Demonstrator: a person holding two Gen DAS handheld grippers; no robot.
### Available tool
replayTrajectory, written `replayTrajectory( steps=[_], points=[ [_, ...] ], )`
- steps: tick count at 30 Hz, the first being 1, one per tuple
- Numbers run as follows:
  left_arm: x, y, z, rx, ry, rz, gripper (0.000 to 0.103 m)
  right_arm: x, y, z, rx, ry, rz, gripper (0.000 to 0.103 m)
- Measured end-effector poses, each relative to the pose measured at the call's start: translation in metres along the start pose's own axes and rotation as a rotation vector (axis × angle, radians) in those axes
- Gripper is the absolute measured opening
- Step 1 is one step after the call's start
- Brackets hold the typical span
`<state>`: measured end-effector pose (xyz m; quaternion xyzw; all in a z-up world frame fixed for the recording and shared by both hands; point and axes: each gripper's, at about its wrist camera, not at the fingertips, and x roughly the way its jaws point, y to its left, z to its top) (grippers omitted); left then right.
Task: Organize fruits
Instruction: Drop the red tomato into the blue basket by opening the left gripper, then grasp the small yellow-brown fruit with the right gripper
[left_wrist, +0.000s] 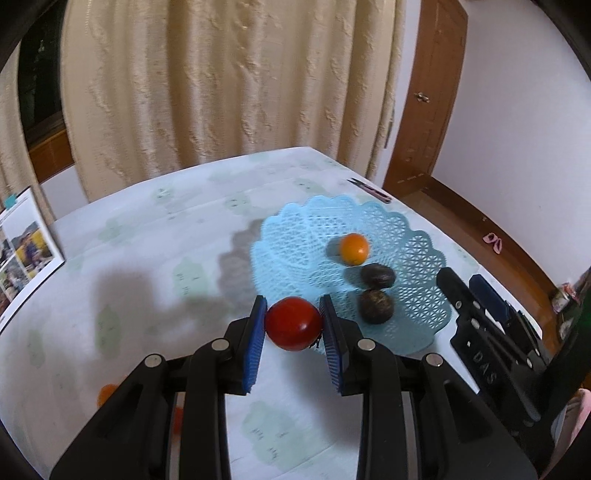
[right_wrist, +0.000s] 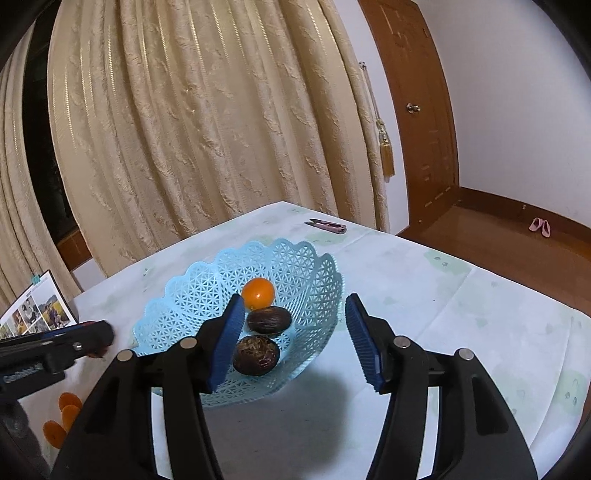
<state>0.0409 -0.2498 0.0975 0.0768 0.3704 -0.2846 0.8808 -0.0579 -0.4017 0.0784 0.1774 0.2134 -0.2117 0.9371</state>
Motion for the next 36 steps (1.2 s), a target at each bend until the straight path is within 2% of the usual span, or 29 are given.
replayTrajectory(
  steps=[7,9,10,11,13,19,23,27,36],
  points=[
    [0.02,-0.018,0.005,0.026,0.01,-0.016,0.03,0.003,-0.004,0.0,0.019,0.014,-0.015,0.059],
    [0.024,-0.021,0.006,0.023,0.016,-0.013,0.031,0.003,-0.006,0.001,0.027,0.011,-0.029,0.063],
    [0.026,-0.021,0.007,0.02,0.021,-0.014,0.036,0.003,-0.007,0.001,0.03,0.01,-0.035,0.065],
    [0.028,-0.021,0.007,0.012,0.026,-0.016,0.047,0.003,-0.009,0.002,0.035,0.008,-0.038,0.065],
    [0.027,-0.018,0.007,-0.001,0.017,-0.01,0.064,0.003,-0.01,0.002,0.041,0.006,-0.041,0.065],
    [0.018,-0.004,0.011,-0.024,-0.003,0.02,0.064,0.001,-0.01,0.002,0.037,-0.009,-0.035,0.065],
    [0.004,0.011,0.014,-0.041,-0.027,0.046,0.071,-0.004,-0.01,0.002,0.044,-0.032,-0.017,0.066],
    [-0.012,0.027,0.014,-0.049,-0.05,0.081,0.072,-0.007,-0.009,0.001,0.037,-0.039,0.001,0.07],
    [-0.038,0.092,-0.004,-0.119,-0.033,0.176,0.072,-0.01,0.008,-0.001,-0.039,-0.058,0.016,0.07]
  ],
)
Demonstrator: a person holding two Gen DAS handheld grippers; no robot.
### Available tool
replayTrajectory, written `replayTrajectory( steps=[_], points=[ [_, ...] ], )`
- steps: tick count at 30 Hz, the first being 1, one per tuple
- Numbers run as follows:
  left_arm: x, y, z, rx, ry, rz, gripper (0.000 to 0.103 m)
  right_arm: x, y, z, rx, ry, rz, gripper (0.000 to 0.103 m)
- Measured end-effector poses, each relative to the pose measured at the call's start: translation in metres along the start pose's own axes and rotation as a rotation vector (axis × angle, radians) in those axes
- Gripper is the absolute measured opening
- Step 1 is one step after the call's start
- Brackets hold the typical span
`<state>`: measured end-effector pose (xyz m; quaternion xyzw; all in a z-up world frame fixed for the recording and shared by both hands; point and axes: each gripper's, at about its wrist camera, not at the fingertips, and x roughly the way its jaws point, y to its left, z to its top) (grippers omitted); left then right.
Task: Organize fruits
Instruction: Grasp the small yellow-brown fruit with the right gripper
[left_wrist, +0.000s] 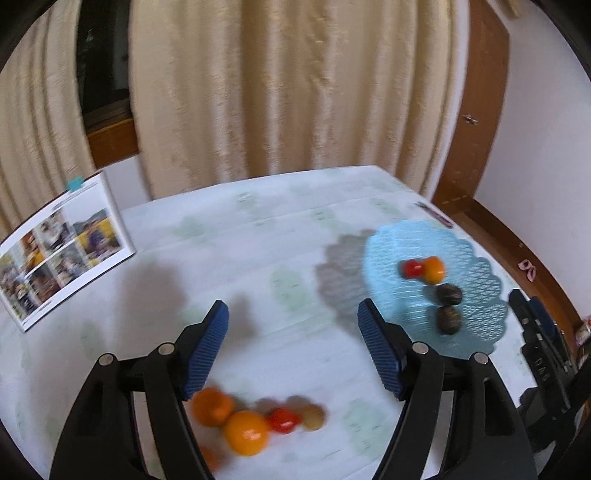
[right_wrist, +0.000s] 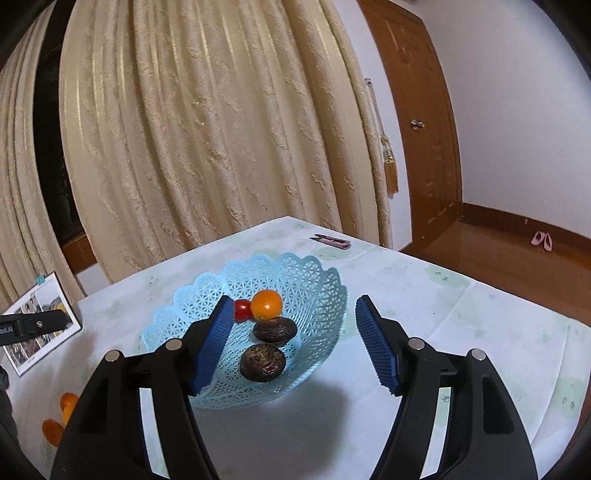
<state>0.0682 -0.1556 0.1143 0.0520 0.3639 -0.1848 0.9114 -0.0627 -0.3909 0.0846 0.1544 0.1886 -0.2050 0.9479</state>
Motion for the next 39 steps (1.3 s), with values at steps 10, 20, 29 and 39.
replayTrajectory(
  steps=[10,20,29,39],
  points=[
    [0.007,0.053,-0.029,-0.08,0.074,0.044,0.072,-0.003,0.032,-0.009,-0.072,0.077,0.104,0.07],
    [0.032,0.072,-0.054,-0.148,0.178,0.024,0.064,-0.011,0.082,-0.03,-0.166,0.188,0.28,0.07],
    [0.044,0.079,-0.066,-0.187,0.217,-0.024,0.061,-0.003,0.106,-0.051,-0.184,0.329,0.387,0.07],
    [0.043,0.097,-0.072,-0.275,0.22,-0.116,0.063,0.008,0.122,-0.066,-0.204,0.436,0.44,0.07]
  ],
)
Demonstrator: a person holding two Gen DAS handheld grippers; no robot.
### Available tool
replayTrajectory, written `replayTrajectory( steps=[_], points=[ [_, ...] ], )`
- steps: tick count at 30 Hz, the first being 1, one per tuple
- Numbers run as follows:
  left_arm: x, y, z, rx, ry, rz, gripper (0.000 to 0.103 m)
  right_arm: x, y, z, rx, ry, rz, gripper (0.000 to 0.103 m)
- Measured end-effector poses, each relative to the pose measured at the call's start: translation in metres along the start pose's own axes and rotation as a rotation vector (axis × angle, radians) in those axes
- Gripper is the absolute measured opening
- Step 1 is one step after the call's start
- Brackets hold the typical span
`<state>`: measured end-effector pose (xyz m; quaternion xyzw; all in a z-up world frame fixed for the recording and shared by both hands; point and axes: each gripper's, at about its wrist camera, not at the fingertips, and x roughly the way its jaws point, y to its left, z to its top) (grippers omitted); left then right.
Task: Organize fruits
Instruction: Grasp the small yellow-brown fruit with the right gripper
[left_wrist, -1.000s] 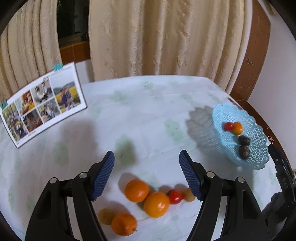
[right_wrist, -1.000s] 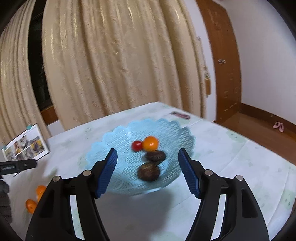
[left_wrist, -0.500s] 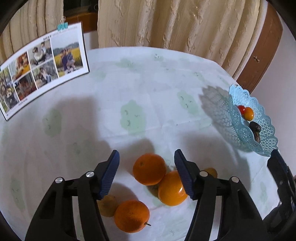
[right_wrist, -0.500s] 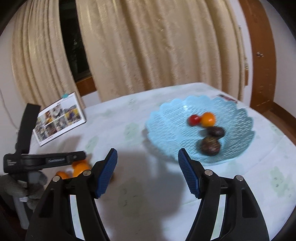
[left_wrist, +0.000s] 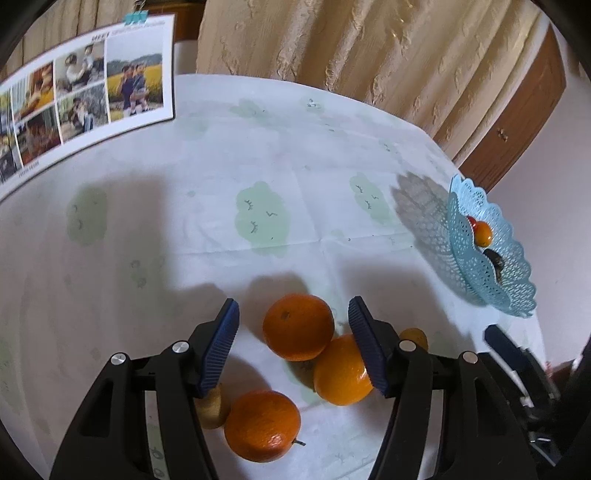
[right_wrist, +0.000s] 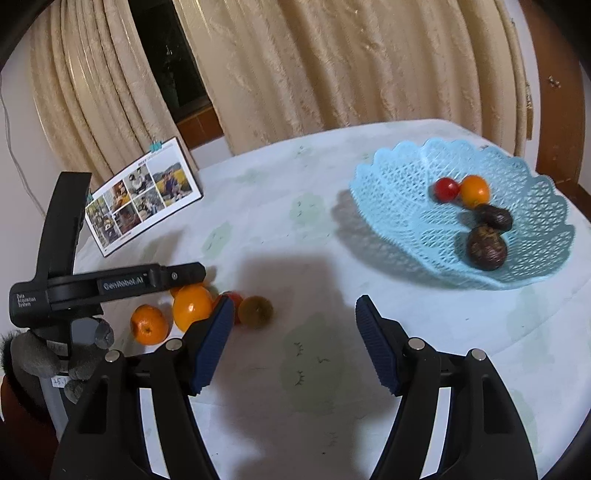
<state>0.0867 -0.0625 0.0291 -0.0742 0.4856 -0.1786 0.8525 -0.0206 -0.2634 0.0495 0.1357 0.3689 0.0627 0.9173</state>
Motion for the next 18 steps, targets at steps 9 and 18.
replayTrajectory(
  steps=[9,18],
  points=[
    [0.004,-0.004,-0.003,-0.02,0.027,-0.086,0.061,0.027,0.0,0.003,0.01,0.101,0.036,0.07],
    [0.002,0.0,-0.003,-0.035,0.02,-0.088,0.059,0.054,0.019,0.008,-0.063,0.191,0.071,0.042]
  ],
)
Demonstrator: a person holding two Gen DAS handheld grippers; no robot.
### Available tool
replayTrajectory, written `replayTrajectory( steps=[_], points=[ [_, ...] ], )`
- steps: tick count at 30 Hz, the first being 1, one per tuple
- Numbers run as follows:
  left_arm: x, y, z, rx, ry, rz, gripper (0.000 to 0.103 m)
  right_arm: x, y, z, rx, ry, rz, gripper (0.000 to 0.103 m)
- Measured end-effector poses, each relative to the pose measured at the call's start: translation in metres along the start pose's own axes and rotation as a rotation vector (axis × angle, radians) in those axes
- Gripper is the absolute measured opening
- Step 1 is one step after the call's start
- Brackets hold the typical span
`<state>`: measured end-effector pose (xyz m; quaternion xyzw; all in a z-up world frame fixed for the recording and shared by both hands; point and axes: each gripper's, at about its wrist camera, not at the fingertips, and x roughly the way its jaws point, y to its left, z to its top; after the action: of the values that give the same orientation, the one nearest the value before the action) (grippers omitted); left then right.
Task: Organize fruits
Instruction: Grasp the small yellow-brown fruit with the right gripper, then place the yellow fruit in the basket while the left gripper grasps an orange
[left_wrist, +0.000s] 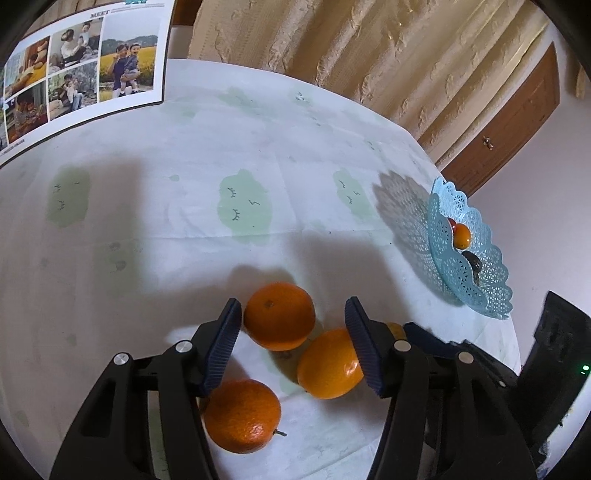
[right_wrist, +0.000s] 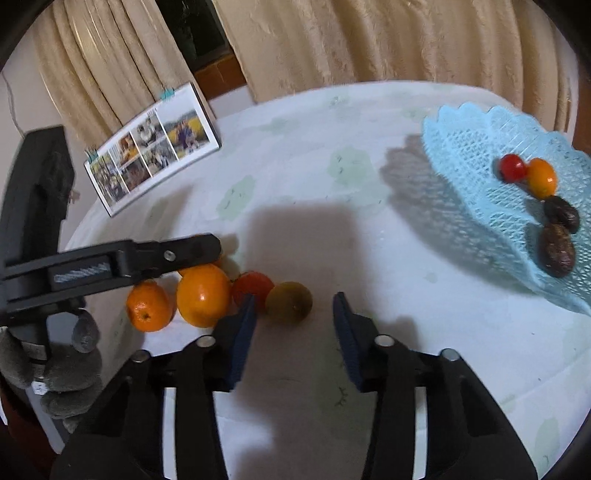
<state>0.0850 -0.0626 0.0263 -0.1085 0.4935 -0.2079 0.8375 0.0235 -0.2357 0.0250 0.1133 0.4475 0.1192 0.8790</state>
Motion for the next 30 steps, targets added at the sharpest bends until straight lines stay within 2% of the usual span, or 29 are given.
replayTrajectory(
  steps=[2,3,7,11,20,24,28,30],
  points=[
    [0.0,0.001,0.001,-0.004,-0.001,0.003,0.058,0.003,0.0,0.003,0.0,0.009,0.013,0.029],
    [0.001,0.001,0.001,-0.006,-0.001,0.003,0.059,0.005,0.0,0.004,0.003,0.016,0.029,0.027],
    [0.002,0.001,0.001,-0.005,0.004,-0.003,0.059,0.0,-0.001,0.003,0.004,0.004,0.031,0.027],
    [0.003,0.0,0.001,0.0,0.005,-0.004,0.06,-0.021,-0.005,0.004,0.009,-0.063,-0.002,0.027],
    [0.007,-0.002,0.002,-0.01,0.014,0.004,0.06,-0.091,-0.04,0.015,0.044,-0.299,-0.24,0.027],
    [0.011,-0.005,0.003,-0.008,0.023,-0.002,0.059,-0.106,-0.069,0.022,0.089,-0.346,-0.349,0.027],
    [0.011,-0.007,0.003,0.004,0.02,-0.001,0.039,-0.1,-0.09,0.024,0.123,-0.333,-0.391,0.028],
    [0.011,-0.005,0.003,0.0,0.021,-0.009,0.039,-0.098,-0.098,0.022,0.137,-0.329,-0.394,0.029]
  ],
)
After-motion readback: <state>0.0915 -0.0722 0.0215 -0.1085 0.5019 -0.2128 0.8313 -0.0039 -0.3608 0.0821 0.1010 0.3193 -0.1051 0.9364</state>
